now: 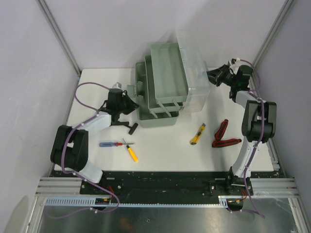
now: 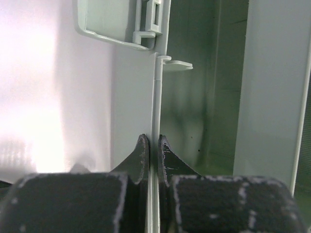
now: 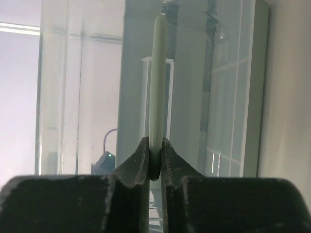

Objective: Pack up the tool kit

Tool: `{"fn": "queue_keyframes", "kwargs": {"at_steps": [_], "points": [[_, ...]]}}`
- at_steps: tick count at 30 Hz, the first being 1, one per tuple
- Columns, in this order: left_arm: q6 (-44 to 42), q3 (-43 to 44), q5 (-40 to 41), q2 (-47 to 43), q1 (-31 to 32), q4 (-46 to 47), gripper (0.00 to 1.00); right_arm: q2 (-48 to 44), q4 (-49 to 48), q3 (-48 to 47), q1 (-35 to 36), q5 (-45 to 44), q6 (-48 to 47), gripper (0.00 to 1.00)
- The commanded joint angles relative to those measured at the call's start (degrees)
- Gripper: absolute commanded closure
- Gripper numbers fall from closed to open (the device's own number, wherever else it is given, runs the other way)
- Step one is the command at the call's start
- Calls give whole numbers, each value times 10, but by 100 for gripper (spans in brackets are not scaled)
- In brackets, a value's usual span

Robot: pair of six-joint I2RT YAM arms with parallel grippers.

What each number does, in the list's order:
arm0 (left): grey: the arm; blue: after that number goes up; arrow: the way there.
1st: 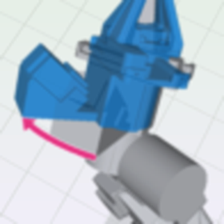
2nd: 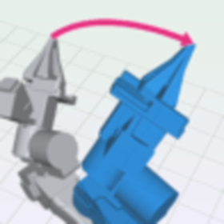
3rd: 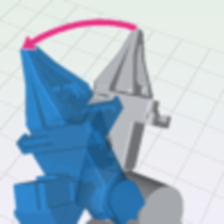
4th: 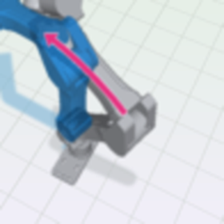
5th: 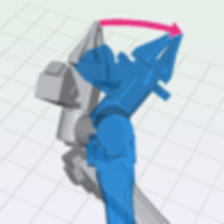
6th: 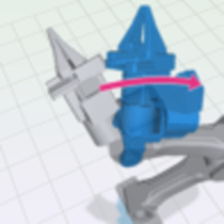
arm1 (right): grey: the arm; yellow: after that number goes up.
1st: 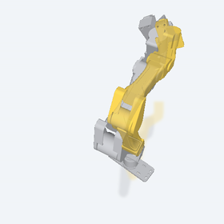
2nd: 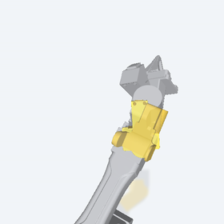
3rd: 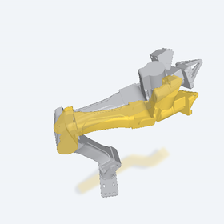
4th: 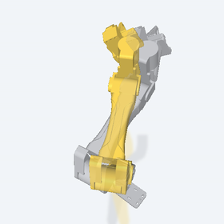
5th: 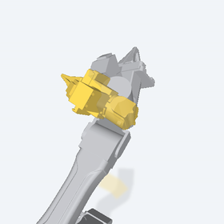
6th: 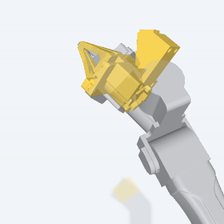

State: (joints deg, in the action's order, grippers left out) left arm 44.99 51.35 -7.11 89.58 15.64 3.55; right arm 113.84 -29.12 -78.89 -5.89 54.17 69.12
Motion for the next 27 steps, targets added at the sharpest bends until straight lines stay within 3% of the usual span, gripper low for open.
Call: {"fn": "queue_keyframes", "kwargs": {"at_steps": [1, 5, 14, 27], "points": [[-14, -17, 49, -24, -19, -32, 100, 40, -176, 30, 10, 33, 101, 85], [-18, -19, 52, -29, -25, -44, 100, 48, -203, 37, 9, 36, 115, 70], [-28, -12, 51, -31, -29, -50, 100, 32, -108, 47, 6, 27, 33, 43], [-44, 4, 43, -19, -36, -57, 100, -41, 133, 54, -27, -27, -163, 31]]}}
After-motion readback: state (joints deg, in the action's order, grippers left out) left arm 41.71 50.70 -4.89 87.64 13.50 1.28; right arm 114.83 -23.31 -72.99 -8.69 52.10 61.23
